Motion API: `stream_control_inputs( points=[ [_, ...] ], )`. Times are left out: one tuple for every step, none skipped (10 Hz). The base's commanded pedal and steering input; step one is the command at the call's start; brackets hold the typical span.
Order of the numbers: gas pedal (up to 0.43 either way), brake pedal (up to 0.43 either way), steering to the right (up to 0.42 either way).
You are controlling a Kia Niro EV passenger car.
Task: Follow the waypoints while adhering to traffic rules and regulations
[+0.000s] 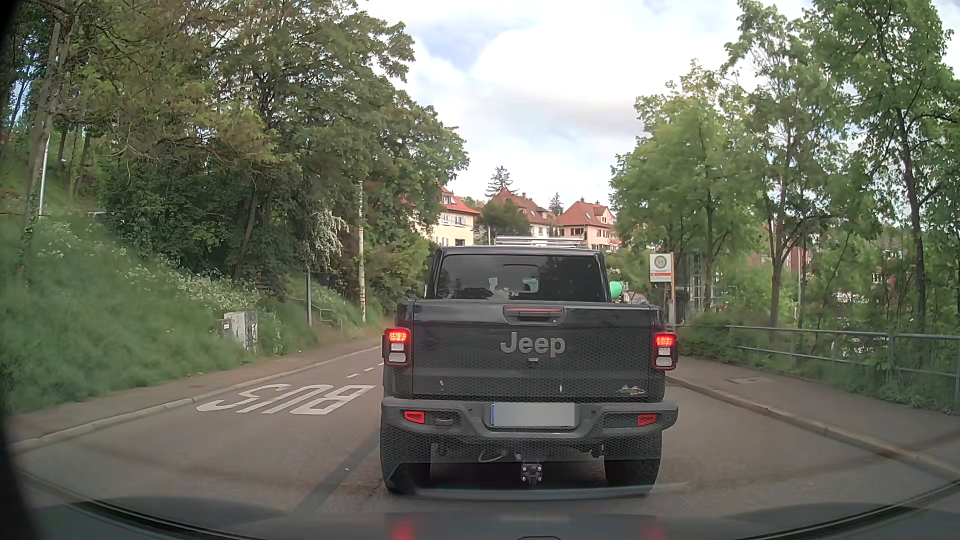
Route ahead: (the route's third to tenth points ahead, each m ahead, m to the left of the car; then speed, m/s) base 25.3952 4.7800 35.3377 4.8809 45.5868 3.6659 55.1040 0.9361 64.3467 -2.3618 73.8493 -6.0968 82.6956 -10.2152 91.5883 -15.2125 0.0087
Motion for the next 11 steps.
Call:
stream_control_inputs(
  points=[
    [0.0, 0.0, 0.004],
    [0.0, 0.0, 0.003],
    [0.0, 0.0, 0.003],
    [0.0, 0.0, 0.001],
    [0.0, 0.0, 0.0],
    [0.0, 0.0, 0.0],
    [0.0, 0.0, 0.0],
    [0.0, 0.0, 0.0],
    [0.0, 0.0, 0.0],
    [0.0, 0.0, 0.0],
    [0.0, 0.0, 0.0]
  ],
)
